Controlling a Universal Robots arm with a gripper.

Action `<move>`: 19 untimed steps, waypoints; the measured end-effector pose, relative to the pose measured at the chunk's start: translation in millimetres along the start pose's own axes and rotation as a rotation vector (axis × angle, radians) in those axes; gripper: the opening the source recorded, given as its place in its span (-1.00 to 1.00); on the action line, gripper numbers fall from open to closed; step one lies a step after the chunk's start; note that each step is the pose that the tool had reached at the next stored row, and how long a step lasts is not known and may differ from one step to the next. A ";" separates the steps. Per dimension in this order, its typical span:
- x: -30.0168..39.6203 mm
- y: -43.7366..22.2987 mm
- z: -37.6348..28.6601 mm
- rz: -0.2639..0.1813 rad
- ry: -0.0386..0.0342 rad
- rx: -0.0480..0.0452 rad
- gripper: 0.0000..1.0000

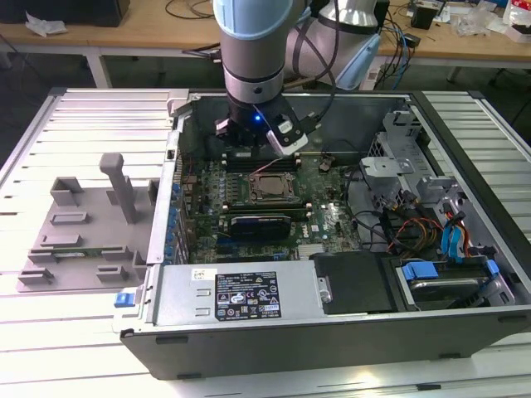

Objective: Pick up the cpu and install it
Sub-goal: 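Install the first cpu locking lever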

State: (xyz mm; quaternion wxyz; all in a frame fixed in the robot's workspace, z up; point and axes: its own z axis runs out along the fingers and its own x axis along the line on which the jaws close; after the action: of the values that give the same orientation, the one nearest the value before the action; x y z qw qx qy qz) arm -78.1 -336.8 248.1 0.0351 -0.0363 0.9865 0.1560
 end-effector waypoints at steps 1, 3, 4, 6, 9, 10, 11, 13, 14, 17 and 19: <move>-0.1 -0.1 0.4 0.000 -0.0004 0.0001 -0.79; 0.2 -1.1 3.2 0.043 -0.0142 0.0046 -0.79; 0.3 -1.4 4.0 0.064 -0.0208 0.0065 -0.79; 0.4 -1.9 5.5 0.096 -0.0311 0.0092 -0.79; 0.8 -4.1 12.5 0.182 -0.0586 0.0166 -0.79; 0.4 -4.8 14.4 0.199 -0.0641 0.0180 -0.79; 0.2 -4.8 16.2 0.213 -0.0688 0.0194 -0.79; -0.7 -3.3 19.1 0.226 -0.0730 0.0210 -0.79; -1.4 -3.1 19.8 0.229 -0.0739 0.0227 -0.79; -4.7 -2.5 23.2 0.241 -0.0787 0.0369 -0.79; -6.4 -1.2 25.2 0.246 -0.0806 0.0441 -0.79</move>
State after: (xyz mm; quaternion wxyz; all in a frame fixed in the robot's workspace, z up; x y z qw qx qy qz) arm -70.2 -329.8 224.4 0.0561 0.0919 0.9845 0.1387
